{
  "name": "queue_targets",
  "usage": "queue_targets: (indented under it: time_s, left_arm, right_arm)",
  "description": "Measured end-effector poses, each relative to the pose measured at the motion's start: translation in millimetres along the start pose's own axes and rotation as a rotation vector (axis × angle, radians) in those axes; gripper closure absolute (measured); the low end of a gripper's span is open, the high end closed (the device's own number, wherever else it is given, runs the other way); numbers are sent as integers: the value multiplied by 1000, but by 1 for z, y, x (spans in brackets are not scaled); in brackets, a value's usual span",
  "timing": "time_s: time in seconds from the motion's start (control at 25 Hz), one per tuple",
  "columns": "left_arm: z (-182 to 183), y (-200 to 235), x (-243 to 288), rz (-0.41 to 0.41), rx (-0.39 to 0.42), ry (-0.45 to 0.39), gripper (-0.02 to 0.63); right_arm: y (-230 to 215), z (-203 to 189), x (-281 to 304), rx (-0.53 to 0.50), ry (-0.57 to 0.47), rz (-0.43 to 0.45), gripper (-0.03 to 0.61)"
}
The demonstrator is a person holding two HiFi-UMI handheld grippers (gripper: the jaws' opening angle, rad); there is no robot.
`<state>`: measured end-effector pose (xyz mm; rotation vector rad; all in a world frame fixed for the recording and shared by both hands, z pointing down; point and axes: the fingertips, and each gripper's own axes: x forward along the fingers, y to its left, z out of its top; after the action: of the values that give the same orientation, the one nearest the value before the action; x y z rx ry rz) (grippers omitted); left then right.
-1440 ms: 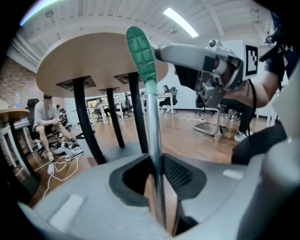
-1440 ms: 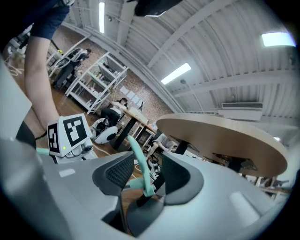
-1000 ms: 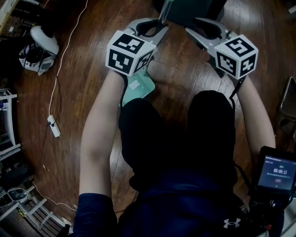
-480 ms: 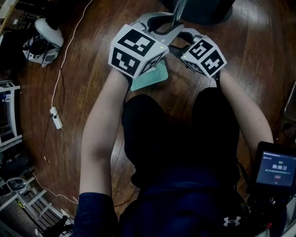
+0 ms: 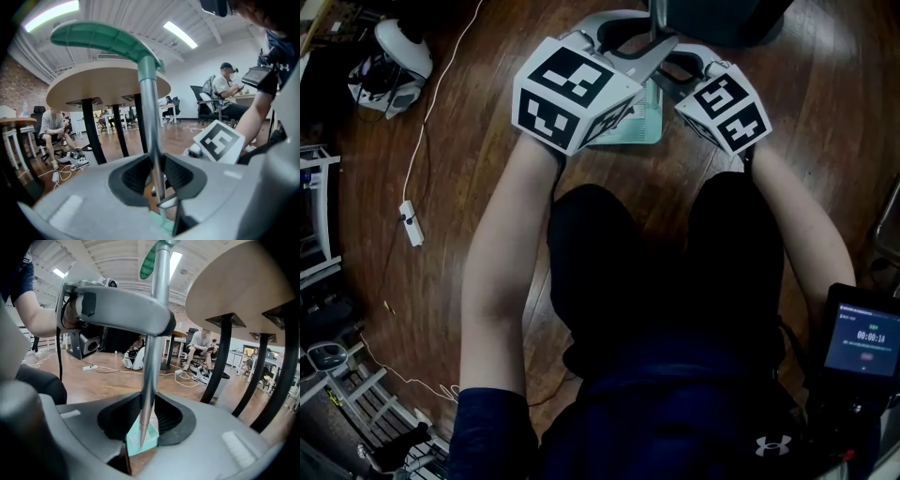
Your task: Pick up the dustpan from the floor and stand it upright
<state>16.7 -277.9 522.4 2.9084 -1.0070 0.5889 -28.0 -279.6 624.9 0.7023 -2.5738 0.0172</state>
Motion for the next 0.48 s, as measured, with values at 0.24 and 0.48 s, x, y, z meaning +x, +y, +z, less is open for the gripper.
queue_targets:
  time_s: [0.24,0.48]
  left_arm:
    - [-23,19,-21,65,-13,-8,351]
    - [-97,26,-29,110,-148,101,312]
  right_arm:
    - [-15,-5,13,42,19,-16,482]
    - [-21,-7,13,50,13,-22,480]
